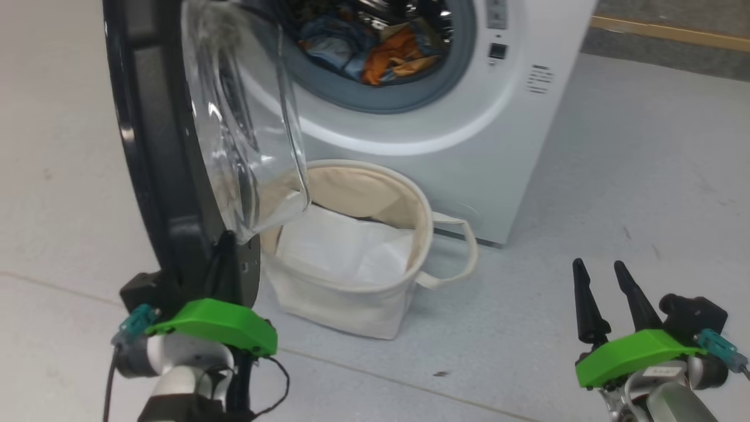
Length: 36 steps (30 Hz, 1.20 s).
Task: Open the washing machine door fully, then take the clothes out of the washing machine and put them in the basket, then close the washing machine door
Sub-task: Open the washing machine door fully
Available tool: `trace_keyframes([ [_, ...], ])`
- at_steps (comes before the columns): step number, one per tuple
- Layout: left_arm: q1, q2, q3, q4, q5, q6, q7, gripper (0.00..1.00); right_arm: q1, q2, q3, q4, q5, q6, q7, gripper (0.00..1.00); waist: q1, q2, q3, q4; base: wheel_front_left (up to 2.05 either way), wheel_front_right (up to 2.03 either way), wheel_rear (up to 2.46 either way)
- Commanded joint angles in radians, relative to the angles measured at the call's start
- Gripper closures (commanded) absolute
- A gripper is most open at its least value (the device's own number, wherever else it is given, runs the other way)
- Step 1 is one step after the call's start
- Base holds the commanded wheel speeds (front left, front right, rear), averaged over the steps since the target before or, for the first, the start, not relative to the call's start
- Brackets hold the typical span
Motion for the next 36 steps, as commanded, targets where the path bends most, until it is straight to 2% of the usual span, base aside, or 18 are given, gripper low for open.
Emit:
trace_keyframes([
  [1, -0.049, 0.037, 0.062, -0.017, 0.002, 0.010, -0.016, 1.00, -0.042, -0.008, 0.025, -0.039, -0.007, 0.008, -0.012, 0.00, 0.0000, 0.0000, 0.001, 0.047, 0.00, 0.00, 0.00],
  [12, -0.109, 0.114, 0.144, 0.084, -0.038, -0.016, -0.046, 1.00, -0.065, -0.002, 0.055, -0.052, -0.009, 0.008, -0.012, 0.00, 0.0000, 0.0000, 0.009, 0.161, 0.00, 0.00, 0.00],
  [18, -0.170, 0.139, 0.205, 0.186, -0.103, -0.063, -0.089, 1.00, -0.076, -0.002, 0.074, -0.048, -0.016, 0.008, -0.012, 0.00, 0.0000, 0.0000, 0.030, 0.198, 0.00, 0.00, 0.00],
  [23, -0.229, 0.144, 0.227, 0.271, -0.141, -0.113, -0.128, 1.00, -0.093, -0.009, 0.096, -0.040, -0.019, 0.008, -0.012, 0.00, 0.0000, 0.0000, 0.066, 0.221, 0.00, 0.00, 0.00],
  [27, -0.281, 0.148, 0.236, 0.335, -0.153, -0.135, -0.161, 1.00, -0.111, -0.018, 0.105, -0.040, -0.021, 0.008, -0.012, 0.00, 0.0000, 0.0000, 0.101, 0.236, 0.00, 0.00, 0.00],
  [36, -0.403, 0.157, 0.266, 0.494, -0.152, -0.141, -0.223, 1.00, -0.128, -0.048, 0.101, -0.050, -0.034, 0.008, -0.012, 0.00, 0.0000, 0.0000, 0.160, 0.284, 0.00, 0.00, 0.00],
])
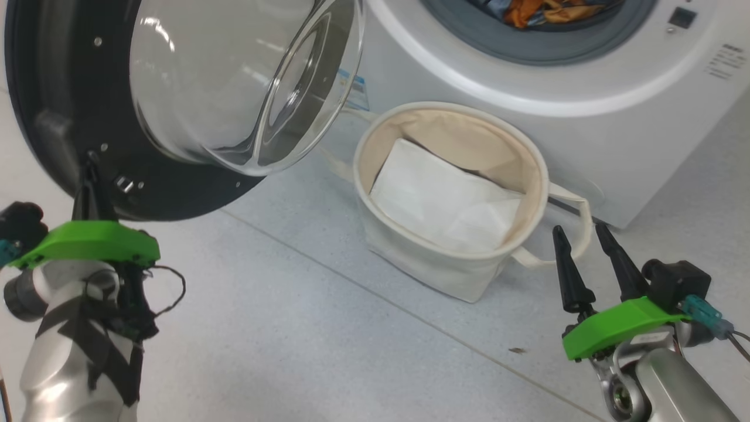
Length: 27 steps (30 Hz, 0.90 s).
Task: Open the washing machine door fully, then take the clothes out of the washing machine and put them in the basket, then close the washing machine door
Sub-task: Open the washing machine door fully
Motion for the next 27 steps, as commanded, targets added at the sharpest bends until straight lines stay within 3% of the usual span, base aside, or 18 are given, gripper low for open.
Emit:
trace_keyframes([
  [1, -0.053, 0.050, 0.044, -0.003, 0.002, -0.003, -0.016, 1.00, -0.028, -0.016, 0.015, -0.036, -0.010, 0.008, -0.012, 0.00, 0.0000, 0.0000, 0.008, 0.012, 0.00, 0.00, 0.00],
  [5, -0.096, 0.025, 0.044, 0.066, -0.002, -0.040, -0.025, 1.00, -0.015, -0.019, 0.005, -0.033, -0.007, 0.008, -0.012, 0.00, 0.0000, 0.0000, -0.009, 0.035, 0.00, 0.00, 0.00],
  [10, -0.116, 0.030, 0.041, 0.133, 0.021, -0.076, -0.029, 1.00, -0.018, -0.001, 0.030, -0.021, -0.004, 0.008, -0.012, 0.00, 0.0000, 0.0000, -0.042, 0.012, 0.00, 0.00, 0.00],
  [11, -0.116, 0.031, 0.043, 0.134, 0.026, -0.086, -0.029, 0.01, -0.018, 0.001, 0.034, -0.018, -0.005, 0.008, -0.012, 0.00, 0.0000, 0.0000, -0.051, 0.004, 0.00, 0.00, 0.00],
  [15, -0.092, 0.025, 0.056, 0.120, 0.042, -0.094, -0.029, 0.00, -0.010, 0.013, 0.031, -0.009, -0.006, 0.008, -0.012, 0.00, 0.0000, 0.0000, -0.085, -0.026, 0.00, 0.00, 0.00],
  [19, -0.008, 0.009, 0.053, 0.063, 0.077, -0.102, -0.029, 0.00, 0.014, 0.033, 0.017, -0.007, -0.006, 0.008, -0.012, 0.00, 0.0000, 0.0000, -0.144, -0.098, 0.00, 0.00, 0.00],
  [22, 0.067, 0.002, 0.049, -0.005, 0.087, -0.135, -0.029, 0.00, 0.027, 0.041, 0.017, -0.008, -0.008, 0.008, -0.012, 0.00, 0.0000, 0.0000, -0.174, -0.152, 0.00, 0.00, 0.00],
  [27, 0.180, 0.035, 0.021, -0.120, 0.133, -0.161, -0.029, 0.00, 0.036, 0.052, 0.018, -0.009, -0.010, 0.008, -0.012, 0.00, 0.0000, 0.0000, -0.209, -0.253, 0.00, 0.00, 0.00],
])
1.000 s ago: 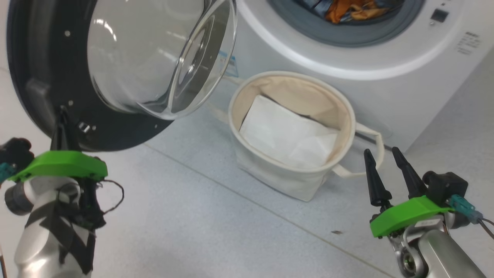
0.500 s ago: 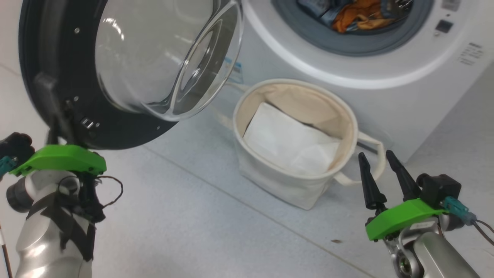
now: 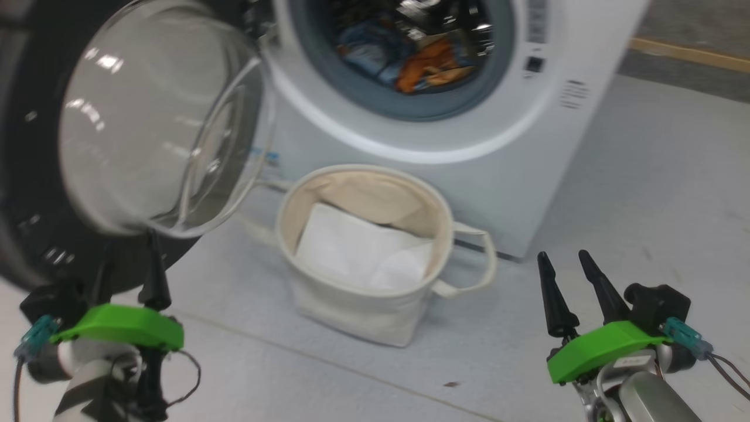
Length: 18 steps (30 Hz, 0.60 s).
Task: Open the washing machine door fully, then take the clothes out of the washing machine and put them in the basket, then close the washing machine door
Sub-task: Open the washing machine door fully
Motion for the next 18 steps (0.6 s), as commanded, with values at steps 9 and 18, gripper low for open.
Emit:
trace_keyframes([
  [9, 0.098, 0.120, -0.017, -0.211, 0.044, -0.037, 0.015, 0.00, -0.006, 0.007, -0.005, -0.033, -0.016, 0.008, -0.012, 0.00, 0.0000, 0.0000, -0.061, -0.225, 0.00, 0.00, 0.00],
  [18, 0.113, 0.136, -0.038, -0.280, 0.024, -0.040, 0.090, 0.00, -0.014, 0.017, -0.006, -0.041, -0.023, 0.008, -0.012, 0.00, 0.0000, 0.0000, -0.050, -0.321, 0.00, 0.00, 0.00],
])
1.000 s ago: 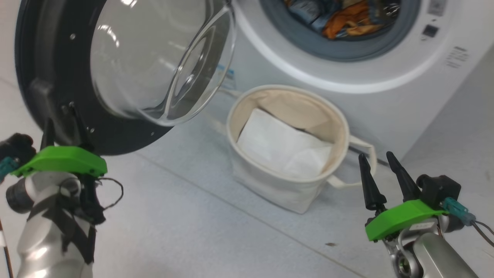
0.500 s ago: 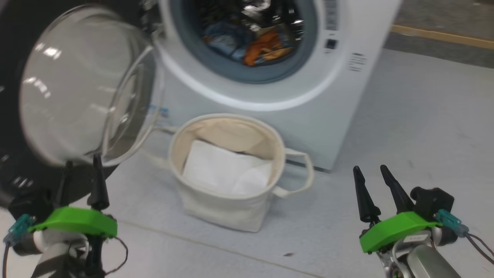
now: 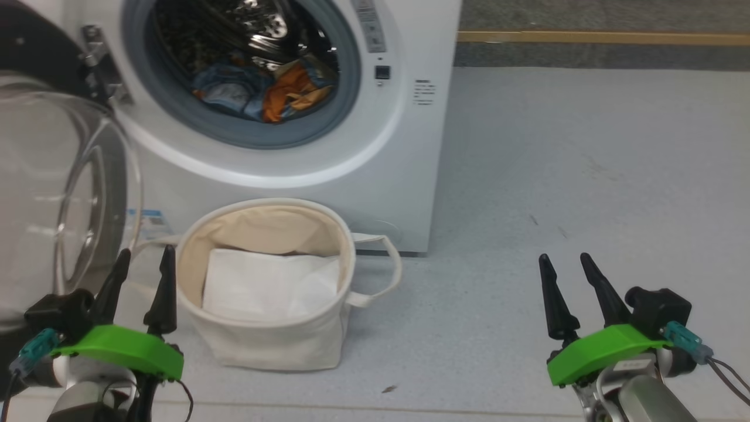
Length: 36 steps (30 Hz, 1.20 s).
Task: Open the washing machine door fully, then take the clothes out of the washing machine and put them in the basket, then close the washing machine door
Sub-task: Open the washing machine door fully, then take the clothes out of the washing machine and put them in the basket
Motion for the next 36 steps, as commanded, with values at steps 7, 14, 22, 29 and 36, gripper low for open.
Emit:
trace_keyframes([
  [7, 0.003, 0.060, 0.063, -0.055, -0.012, 0.043, 0.027, 0.00, -0.028, 0.002, 0.020, -0.038, -0.010, 0.008, -0.012, 0.00, 0.0000, 0.0000, -0.003, -0.071, 0.00, 0.00, 0.00],
  [14, 0.026, 0.038, 0.092, -0.075, -0.054, 0.073, 0.042, 0.00, -0.027, -0.002, 0.019, -0.038, -0.007, 0.008, -0.012, 0.00, 0.0000, 0.0000, 0.002, -0.065, 0.00, 0.00, 0.00],
  [22, 0.025, 0.050, 0.043, -0.073, -0.035, 0.058, 0.084, 0.00, -0.036, -0.005, 0.026, -0.039, -0.004, 0.008, -0.012, 0.00, 0.0000, 0.0000, 0.002, -0.043, 0.00, 0.00, 0.00],
  [29, 0.040, 0.058, 0.037, -0.068, -0.034, 0.057, 0.073, 0.00, -0.043, -0.007, 0.041, -0.030, -0.001, 0.008, -0.012, 0.00, 0.0000, 0.0000, -0.019, -0.048, 0.00, 0.00, 0.00],
  [36, 0.048, 0.064, 0.018, -0.080, -0.047, 0.030, 0.068, 0.00, -0.034, -0.008, 0.043, -0.025, 0.002, 0.008, -0.012, 0.00, 0.0000, 0.0000, -0.026, -0.047, 0.00, 0.00, 0.00],
])
